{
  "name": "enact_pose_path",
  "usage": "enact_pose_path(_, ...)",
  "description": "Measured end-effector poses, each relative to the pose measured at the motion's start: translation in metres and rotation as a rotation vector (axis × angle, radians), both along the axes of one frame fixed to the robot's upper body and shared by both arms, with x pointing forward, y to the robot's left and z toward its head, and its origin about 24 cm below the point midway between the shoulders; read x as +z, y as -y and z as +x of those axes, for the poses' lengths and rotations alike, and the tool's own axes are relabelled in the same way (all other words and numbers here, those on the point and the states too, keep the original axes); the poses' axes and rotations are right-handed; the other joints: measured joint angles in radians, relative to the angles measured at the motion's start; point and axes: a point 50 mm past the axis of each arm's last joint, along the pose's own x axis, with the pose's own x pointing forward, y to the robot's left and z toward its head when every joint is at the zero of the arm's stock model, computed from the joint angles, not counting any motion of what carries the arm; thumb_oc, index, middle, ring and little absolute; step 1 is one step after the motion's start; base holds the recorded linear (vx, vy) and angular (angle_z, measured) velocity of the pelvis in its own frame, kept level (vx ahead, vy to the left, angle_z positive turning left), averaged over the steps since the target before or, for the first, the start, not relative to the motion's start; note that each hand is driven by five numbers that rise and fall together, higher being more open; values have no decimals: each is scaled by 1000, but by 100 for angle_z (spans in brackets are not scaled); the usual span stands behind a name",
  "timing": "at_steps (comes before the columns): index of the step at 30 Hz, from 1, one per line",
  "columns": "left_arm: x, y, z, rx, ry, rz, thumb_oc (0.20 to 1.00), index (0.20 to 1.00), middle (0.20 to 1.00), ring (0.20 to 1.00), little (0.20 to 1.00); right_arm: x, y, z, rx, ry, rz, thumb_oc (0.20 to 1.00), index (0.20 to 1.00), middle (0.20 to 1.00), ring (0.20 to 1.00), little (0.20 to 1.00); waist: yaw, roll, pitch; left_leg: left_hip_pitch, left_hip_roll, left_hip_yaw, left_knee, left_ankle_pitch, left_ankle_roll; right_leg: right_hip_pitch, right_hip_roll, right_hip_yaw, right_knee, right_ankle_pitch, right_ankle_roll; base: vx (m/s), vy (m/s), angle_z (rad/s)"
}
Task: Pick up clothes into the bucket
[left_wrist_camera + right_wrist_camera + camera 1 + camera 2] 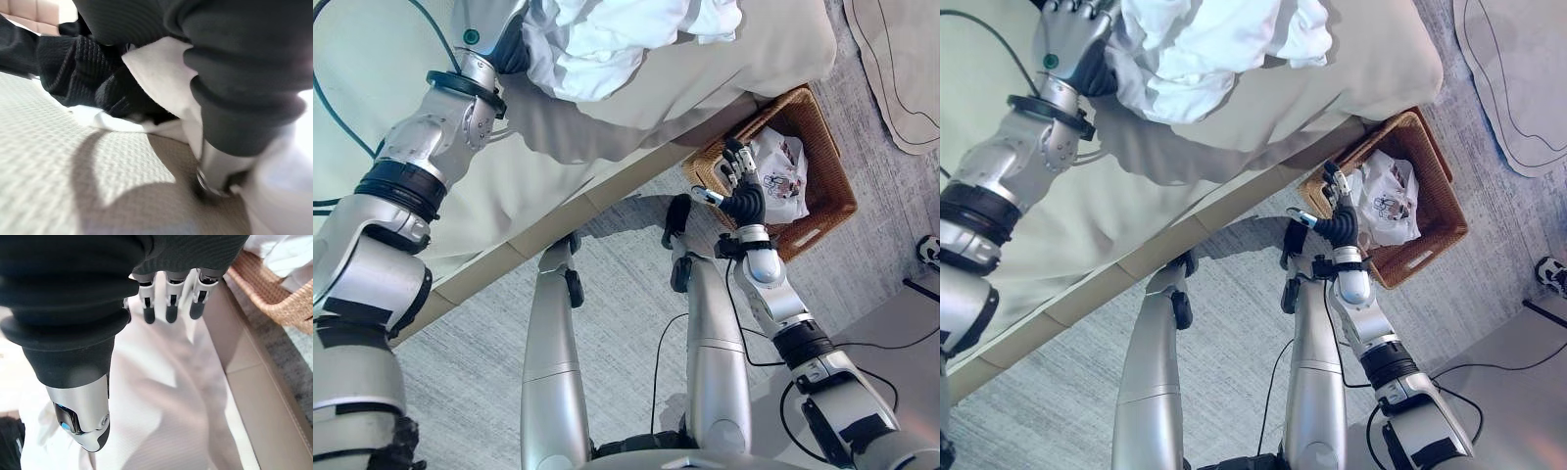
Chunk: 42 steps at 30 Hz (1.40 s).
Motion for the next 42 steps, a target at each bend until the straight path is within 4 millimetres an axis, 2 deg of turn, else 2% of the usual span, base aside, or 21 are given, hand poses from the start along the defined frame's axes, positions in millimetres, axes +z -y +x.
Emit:
enact_pose_path(3,-5,-1,1,0,-35,8,200,200,200,200,200,-1,-1,0,6,-4,-1,1000,1000,1000,1000,1000,0,3,-2,20,0,7,-3,-2,3,16,-1,6,-3,1,0,13,-5,-5)
enact_pose_path(4,-13,-1,3,2,-65,10,200,200,200,200,200,-3,-1,0,9,-11,-3,1000,1000,1000,1000,1000,-1,4,-9,32,1,7,-7,-2,3,28,0,6,-10,1,0,10,-2,-3)
enact_pose_path(8,-59,-5,6,-11,-191,-17,200,200,200,200,200,-12,1,-1,-2,-46,-4,1000,1000,1000,1000,1000,-3,6,-77,40,2,10,-30,-2,2,31,1,5,-27,1,0,1,0,-1)
enact_pose_path(9,-75,-5,5,-21,-228,-38,200,200,200,200,200,-16,3,-1,-10,-61,-7,1000,1000,1000,1000,1000,3,7,-81,60,2,12,-37,-1,2,47,1,5,-30,4,4,0,0,0)
enact_pose_path(12,-97,-7,3,-31,-278,-69,200,200,200,200,200,-18,3,-1,-12,-70,-7,1000,1000,1000,1000,1000,9,7,-81,93,1,12,-46,-1,2,78,1,4,-34,3,3,-24,0,0)
enact_pose_path(15,-128,-5,-3,-51,-352,-106,200,200,200,200,200,-22,6,-2,-29,-84,-10,1000,1000,1000,1000,1000,22,10,-82,159,-3,14,-76,-3,-2,140,-2,-1,-56,0,2,-24,-11,3)
enact_pose_path(19,-162,-4,-17,-95,-425,-202,200,200,200,200,200,-27,9,-2,-48,-103,-13,1000,1000,1000,1000,1000,39,17,-83,248,-15,13,-130,8,2,221,-14,-17,-81,-2,5,6,-37,8)
enact_pose_path(22,-191,-6,-32,-115,-488,-333,200,200,200,200,200,-31,14,-5,-78,-114,-9,1000,1000,1000,1000,1000,55,19,-84,359,-16,11,-193,20,1,332,-13,-33,-132,0,8,33,-38,5)
enact_pose_path(27,-203,10,-45,-210,-515,-455,200,200,200,200,200,-36,20,-6,-111,-144,-4,1000,1000,1000,1000,1000,89,28,-88,486,-21,-4,-283,44,1,461,-11,-66,-192,1,15,50,-34,10)
enact_pose_path(30,-206,16,-49,-245,-532,-473,200,200,200,200,200,-39,21,-7,-113,-155,-14,1000,1000,1000,1000,1000,86,29,-89,545,-21,-13,-315,50,-2,532,-6,-83,-232,6,21,55,-30,8)
enact_pose_path(34,-204,19,-56,-298,-531,-583,200,200,200,200,200,-51,23,-13,-113,-207,-23,1000,1000,1000,1000,1000,88,31,-93,648,-15,-16,-373,60,-4,656,11,-106,-328,31,29,59,-25,1)
enact_pose_path(38,-204,22,-60,-343,-537,-694,200,200,200,200,200,-62,26,-18,-113,-246,-36,1000,1000,1000,1000,1000,88,50,-130,688,-11,-22,-406,65,-6,725,24,-128,-409,57,34,43,-19,3)
enact_pose_path(42,-203,27,-67,-453,-531,-1004,200,200,200,200,200,-70,26,-21,-107,-288,-60,1000,1000,1000,1000,1000,88,56,-147,729,-11,-22,-414,68,-10,790,32,-137,-461,71,36,37,-9,1)
